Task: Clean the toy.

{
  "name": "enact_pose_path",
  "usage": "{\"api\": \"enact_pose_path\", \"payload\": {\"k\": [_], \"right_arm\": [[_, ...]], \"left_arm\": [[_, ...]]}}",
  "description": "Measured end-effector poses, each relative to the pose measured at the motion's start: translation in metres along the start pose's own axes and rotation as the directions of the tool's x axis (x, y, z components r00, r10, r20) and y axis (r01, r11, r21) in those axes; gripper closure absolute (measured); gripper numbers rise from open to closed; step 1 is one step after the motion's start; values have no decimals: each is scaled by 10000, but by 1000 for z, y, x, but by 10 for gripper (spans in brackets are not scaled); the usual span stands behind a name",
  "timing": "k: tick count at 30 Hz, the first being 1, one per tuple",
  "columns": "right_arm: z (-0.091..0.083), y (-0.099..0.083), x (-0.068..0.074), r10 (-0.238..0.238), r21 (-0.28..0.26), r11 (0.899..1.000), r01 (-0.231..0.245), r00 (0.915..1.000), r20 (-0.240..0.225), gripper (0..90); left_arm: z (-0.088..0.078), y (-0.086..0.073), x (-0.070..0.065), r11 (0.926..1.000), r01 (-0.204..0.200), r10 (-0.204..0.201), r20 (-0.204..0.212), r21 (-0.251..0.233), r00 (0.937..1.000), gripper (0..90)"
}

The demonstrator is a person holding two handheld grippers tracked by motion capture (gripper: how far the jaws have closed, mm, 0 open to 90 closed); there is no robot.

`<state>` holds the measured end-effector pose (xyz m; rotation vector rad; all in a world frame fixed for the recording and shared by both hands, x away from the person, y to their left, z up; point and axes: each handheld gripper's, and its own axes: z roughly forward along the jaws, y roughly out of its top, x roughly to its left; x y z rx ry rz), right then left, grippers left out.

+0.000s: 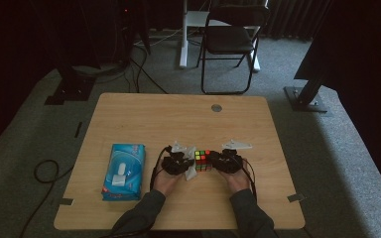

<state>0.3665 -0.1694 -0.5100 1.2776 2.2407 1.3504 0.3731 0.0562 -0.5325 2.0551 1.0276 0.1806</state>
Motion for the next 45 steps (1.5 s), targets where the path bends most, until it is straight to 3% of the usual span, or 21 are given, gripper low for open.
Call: {"api": "enact_pose_path", "payload": {"k": [2, 13, 20, 23, 26, 32, 40, 45], "right_arm": [[0, 0, 0, 10, -9, 10000, -10, 10000, 2, 673], [0, 0, 0, -15, -41, 10000, 15, 10000, 30, 673], [0, -1, 0, -14, -55, 10000, 14, 10000, 26, 673], [0, -1, 0, 6, -62, 10000, -6, 10000, 25, 673], [0, -1, 0, -4, -75, 10000, 4, 10000, 24, 673], [0, -1, 0, 6, -80, 10000, -5, 10000, 26, 673], [0, -1, 0, -6, -86, 10000, 7, 10000, 20, 674], [0, -1, 0, -17, -88, 10000, 17, 10000, 22, 676]], "left_arm": [[8, -7, 0, 9998, -111, 114, -144, 159, 9998, 854], [6, -6, -1, 9998, -159, 162, -248, 119, 9996, 853], [-16, -3, -2, 9991, -167, 164, -80, -387, 9998, 853], [-31, -2, -6, 9960, -159, 188, 324, -879, 9993, 853], [-36, -1, -11, 9944, -323, 378, 529, -1008, 9979, 853], [-28, 1, -18, 9962, -476, 516, 546, -726, 9972, 854], [-20, -1, -13, 9981, -396, 412, 344, -472, 9986, 853], [-8, -7, -11, 9989, -461, 461, 129, -8, 9989, 853]]}}
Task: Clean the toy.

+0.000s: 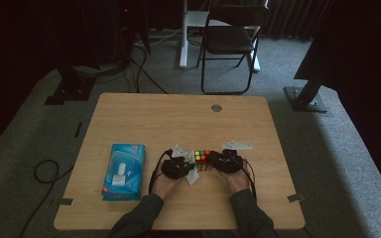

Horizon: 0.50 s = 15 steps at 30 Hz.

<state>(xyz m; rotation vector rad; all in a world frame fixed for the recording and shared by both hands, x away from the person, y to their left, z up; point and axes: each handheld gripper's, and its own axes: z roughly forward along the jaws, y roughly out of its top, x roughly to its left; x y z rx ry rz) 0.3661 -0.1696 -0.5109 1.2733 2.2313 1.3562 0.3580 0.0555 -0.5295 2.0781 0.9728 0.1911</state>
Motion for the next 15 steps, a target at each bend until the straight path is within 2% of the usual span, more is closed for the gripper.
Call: {"api": "enact_pose_path", "payload": {"k": [6, 15], "right_arm": [[0, 0, 0, 5, 6, 10000, -5, 10000, -15, 676], [0, 0, 0, -21, 13, 10000, 21, 10000, -15, 676]], "left_arm": [[11, -6, 0, 9994, -83, 93, -314, 328, 9995, 852], [11, -3, 2, 9995, -78, 90, -384, 303, 9992, 850]]}}
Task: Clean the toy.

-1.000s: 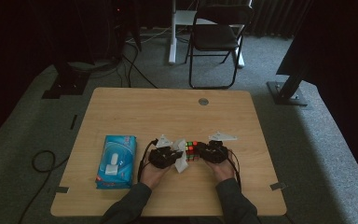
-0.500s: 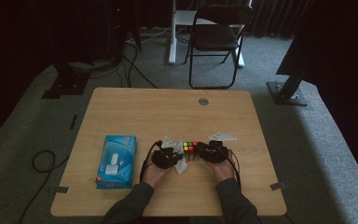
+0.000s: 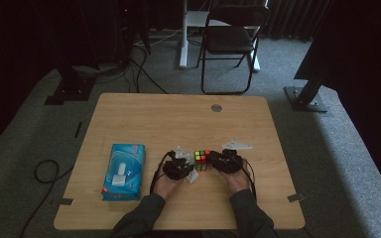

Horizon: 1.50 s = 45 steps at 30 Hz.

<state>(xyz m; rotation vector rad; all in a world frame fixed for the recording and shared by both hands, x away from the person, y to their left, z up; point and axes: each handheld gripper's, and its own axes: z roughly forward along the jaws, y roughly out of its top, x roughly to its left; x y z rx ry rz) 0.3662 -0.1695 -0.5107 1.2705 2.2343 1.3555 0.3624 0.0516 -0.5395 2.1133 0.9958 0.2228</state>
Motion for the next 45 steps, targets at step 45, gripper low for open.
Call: {"api": "enact_pose_path", "payload": {"k": [45], "right_arm": [[3, 1, 11, -840, 208, 9961, 854, 9946, -608, 635]], "left_arm": [[-20, 19, 20, 9942, 446, -422, 267, -977, 9988, 844]]}}
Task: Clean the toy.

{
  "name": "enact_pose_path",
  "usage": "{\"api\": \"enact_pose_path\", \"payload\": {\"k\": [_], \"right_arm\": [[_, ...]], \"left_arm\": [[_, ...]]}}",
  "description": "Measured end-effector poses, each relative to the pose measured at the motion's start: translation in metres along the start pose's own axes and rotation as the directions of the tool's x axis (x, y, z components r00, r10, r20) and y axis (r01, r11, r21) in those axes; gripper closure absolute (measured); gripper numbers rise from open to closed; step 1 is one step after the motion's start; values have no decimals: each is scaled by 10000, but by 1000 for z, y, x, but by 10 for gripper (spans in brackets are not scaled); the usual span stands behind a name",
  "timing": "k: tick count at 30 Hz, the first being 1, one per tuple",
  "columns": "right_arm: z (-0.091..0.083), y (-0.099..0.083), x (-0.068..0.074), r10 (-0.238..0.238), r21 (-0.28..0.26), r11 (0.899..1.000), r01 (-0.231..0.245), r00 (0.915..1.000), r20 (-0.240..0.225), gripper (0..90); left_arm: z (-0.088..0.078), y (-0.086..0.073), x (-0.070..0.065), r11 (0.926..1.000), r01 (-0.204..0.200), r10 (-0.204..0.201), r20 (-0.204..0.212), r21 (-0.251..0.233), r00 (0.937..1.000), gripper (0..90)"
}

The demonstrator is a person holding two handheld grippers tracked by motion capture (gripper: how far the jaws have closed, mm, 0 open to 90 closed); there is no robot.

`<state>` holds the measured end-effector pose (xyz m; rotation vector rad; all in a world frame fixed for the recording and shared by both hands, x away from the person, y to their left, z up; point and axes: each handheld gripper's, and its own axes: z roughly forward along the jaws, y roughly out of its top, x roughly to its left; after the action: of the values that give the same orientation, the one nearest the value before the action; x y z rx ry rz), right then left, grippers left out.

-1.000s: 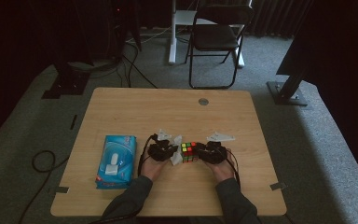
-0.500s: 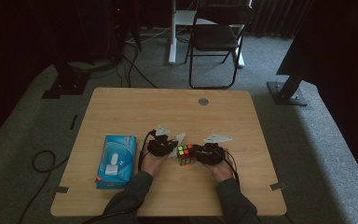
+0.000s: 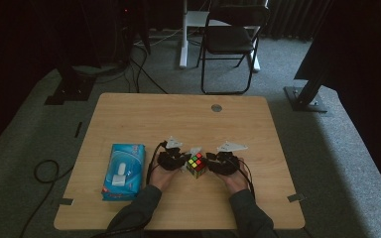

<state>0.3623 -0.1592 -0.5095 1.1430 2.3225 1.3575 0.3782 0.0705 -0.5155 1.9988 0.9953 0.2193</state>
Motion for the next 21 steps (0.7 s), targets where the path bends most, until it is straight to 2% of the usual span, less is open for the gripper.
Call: {"api": "enact_pose_path", "payload": {"k": [10, 16, 21], "right_arm": [[-2, 0, -2, 223, -112, 9997, -218, 9987, 449, 637], [-2, 1, -4, 461, -158, 9989, -448, 9950, 889, 637], [-2, 1, -4, 621, -170, 9980, -608, 9932, 980, 636]], "left_arm": [[-7, -10, -13, 10000, 90, -89, 303, -26, 9995, 846], [-7, -12, -22, 10000, -53, 56, 513, -60, 9987, 845], [-7, -12, -21, 10000, -27, 31, 539, -74, 9985, 845]]}}
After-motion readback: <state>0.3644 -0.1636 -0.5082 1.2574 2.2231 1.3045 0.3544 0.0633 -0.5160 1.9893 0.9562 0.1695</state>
